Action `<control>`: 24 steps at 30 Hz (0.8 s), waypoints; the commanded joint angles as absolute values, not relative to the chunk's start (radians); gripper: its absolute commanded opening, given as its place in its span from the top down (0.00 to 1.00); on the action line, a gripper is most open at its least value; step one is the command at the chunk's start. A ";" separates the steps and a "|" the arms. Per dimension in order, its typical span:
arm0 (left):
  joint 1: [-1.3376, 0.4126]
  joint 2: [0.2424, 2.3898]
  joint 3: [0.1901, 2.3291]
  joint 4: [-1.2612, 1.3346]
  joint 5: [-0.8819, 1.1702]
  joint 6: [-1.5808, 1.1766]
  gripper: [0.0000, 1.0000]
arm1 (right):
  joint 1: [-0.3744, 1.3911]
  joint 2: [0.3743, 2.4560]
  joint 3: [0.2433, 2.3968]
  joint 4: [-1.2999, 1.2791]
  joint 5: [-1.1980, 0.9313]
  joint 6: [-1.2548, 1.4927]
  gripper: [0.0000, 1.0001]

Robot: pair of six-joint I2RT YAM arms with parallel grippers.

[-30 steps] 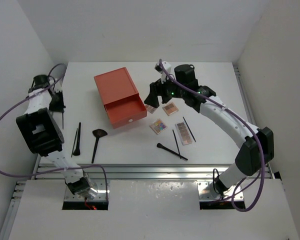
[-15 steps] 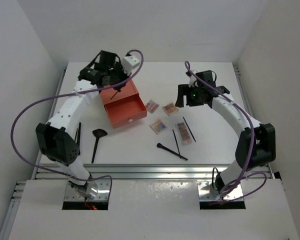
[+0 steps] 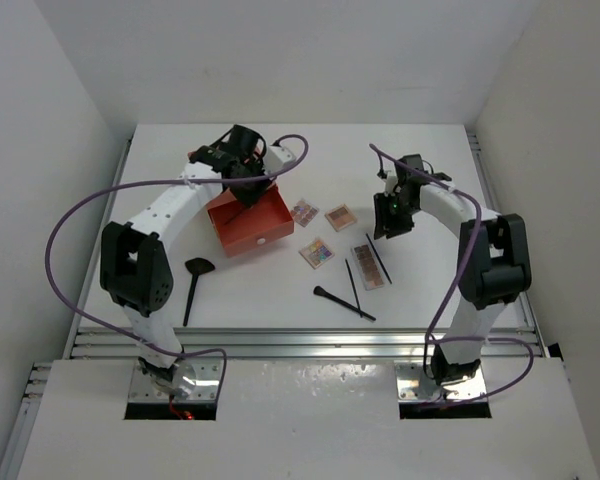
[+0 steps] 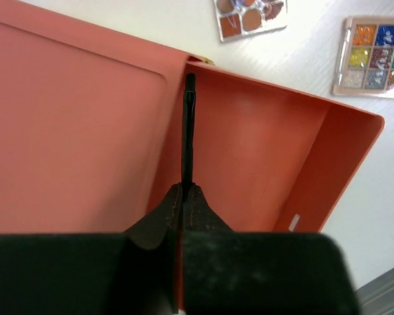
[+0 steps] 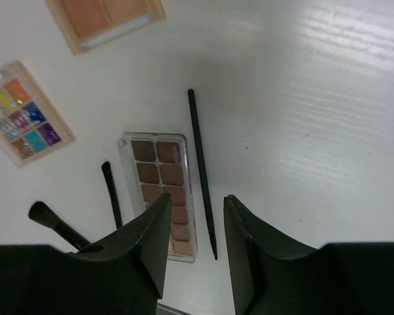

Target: Organize the makeup

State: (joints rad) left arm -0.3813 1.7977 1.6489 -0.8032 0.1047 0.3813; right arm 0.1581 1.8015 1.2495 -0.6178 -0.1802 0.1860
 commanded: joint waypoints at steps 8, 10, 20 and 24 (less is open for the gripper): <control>-0.402 1.744 1.637 -0.804 0.092 0.382 0.69 | 0.146 1.881 1.246 -0.683 -0.213 0.138 0.68; -0.402 1.744 1.637 -0.804 0.083 0.373 0.68 | 0.146 1.873 1.217 -0.667 -0.210 0.146 0.68; -0.368 1.704 1.770 -0.813 0.064 0.313 0.63 | 0.152 1.902 1.193 -0.644 -0.183 0.156 0.70; -0.287 1.657 1.792 -0.813 0.074 0.206 0.63 | 0.179 1.914 1.203 -0.640 -0.146 0.150 0.71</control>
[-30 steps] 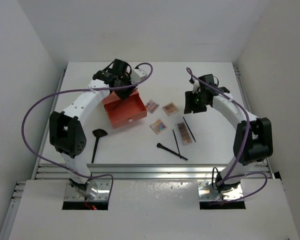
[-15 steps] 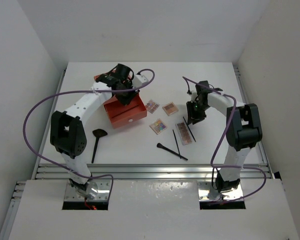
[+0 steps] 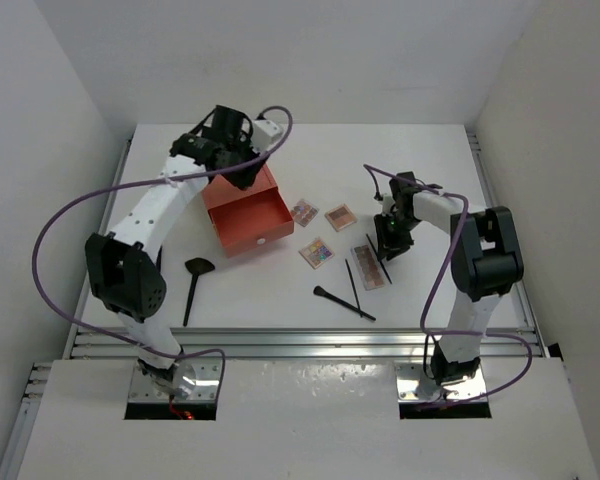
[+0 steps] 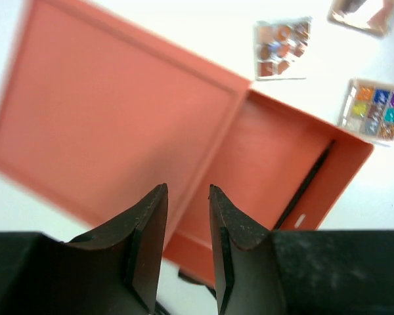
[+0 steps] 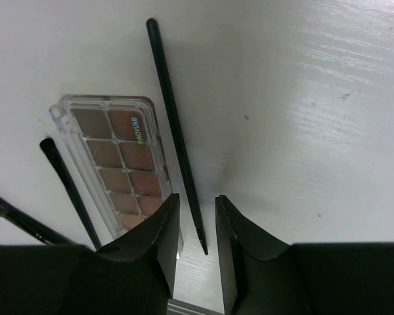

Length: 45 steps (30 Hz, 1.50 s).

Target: Organize the makeup

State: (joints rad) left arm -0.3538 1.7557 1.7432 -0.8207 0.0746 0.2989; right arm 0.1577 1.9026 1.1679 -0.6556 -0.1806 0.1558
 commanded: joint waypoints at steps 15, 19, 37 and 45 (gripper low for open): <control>0.155 1.529 1.606 -0.772 0.138 0.048 0.54 | 0.207 2.056 1.293 -0.735 0.066 0.120 1.00; 0.238 1.508 1.510 -0.752 0.169 0.048 0.54 | 0.201 2.020 1.281 -0.727 0.066 0.082 1.00; 0.382 1.500 1.300 -0.741 0.278 0.153 0.54 | 0.408 1.677 1.485 -0.494 -0.106 -0.405 1.00; 0.405 1.583 1.154 -0.784 0.206 0.144 0.54 | 0.713 1.833 1.669 -0.419 -0.218 -0.723 1.00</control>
State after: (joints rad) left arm 0.3939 1.5658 1.1893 -0.7628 0.2375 0.1326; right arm 0.6403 1.7515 1.6112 -0.4881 -0.1509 -0.5354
